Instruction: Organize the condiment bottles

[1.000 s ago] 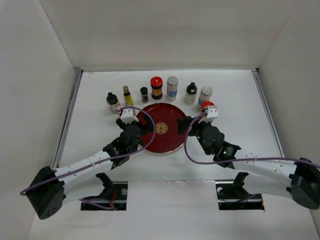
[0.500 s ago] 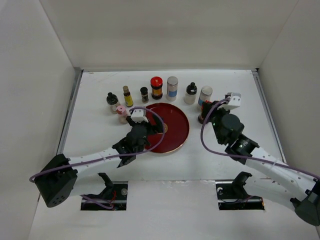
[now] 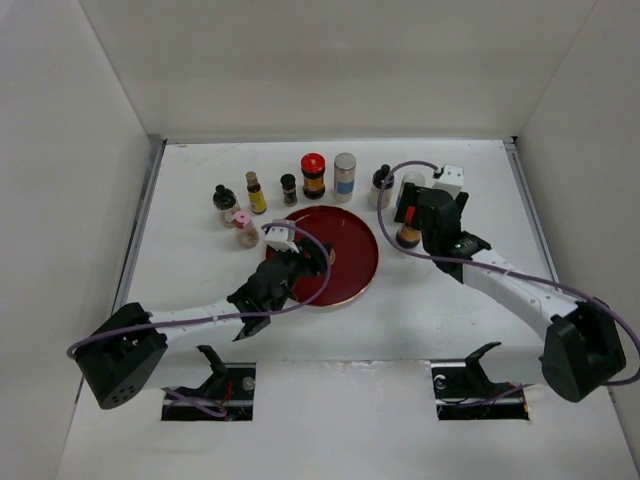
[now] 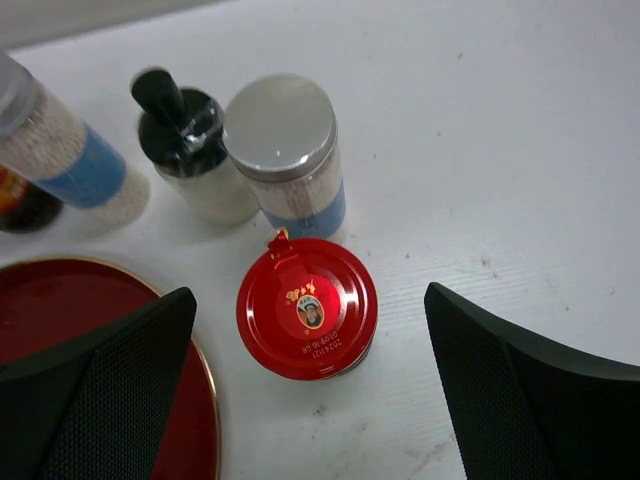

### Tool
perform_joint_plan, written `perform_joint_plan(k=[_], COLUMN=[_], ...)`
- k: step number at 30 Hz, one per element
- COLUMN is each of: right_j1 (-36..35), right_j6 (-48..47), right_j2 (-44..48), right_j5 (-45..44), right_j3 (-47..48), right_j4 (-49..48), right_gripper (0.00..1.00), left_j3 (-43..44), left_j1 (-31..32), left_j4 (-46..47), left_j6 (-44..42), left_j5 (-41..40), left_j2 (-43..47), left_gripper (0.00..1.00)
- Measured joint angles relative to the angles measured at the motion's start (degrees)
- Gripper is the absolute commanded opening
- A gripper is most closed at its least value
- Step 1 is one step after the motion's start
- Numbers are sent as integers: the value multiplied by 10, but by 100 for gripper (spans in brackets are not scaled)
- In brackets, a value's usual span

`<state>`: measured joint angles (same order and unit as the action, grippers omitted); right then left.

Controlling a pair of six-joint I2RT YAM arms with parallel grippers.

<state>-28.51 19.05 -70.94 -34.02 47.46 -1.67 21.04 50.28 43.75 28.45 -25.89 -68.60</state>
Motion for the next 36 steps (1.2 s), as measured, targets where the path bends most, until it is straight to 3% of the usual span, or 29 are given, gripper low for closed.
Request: perform_joint_plan(k=[10, 15, 20, 22, 26, 36], right_j1=[30, 31, 30, 31, 28, -47], right_j6=[0, 0, 3, 4, 7, -15], right_j2=[-99, -135, -148, -148, -139, -23], right_j5=[43, 60, 71, 70, 67, 31], right_j3=[10, 28, 28, 28, 21, 16], right_j4=[4, -2, -2, -2, -3, 33], right_gripper=[99, 94, 77, 66, 56, 54], left_j3=[-19, -32, -34, -34, -35, -50], left_j1=[-33, -58, -71, -71, -73, -82], left_j4=[29, 39, 41, 41, 41, 47], left_j6=[22, 36, 47, 49, 52, 57], left_j5=[25, 26, 26, 26, 26, 26], left_j2=[-22, -22, -21, -20, -20, -3], left_gripper=[67, 67, 69, 70, 72, 73])
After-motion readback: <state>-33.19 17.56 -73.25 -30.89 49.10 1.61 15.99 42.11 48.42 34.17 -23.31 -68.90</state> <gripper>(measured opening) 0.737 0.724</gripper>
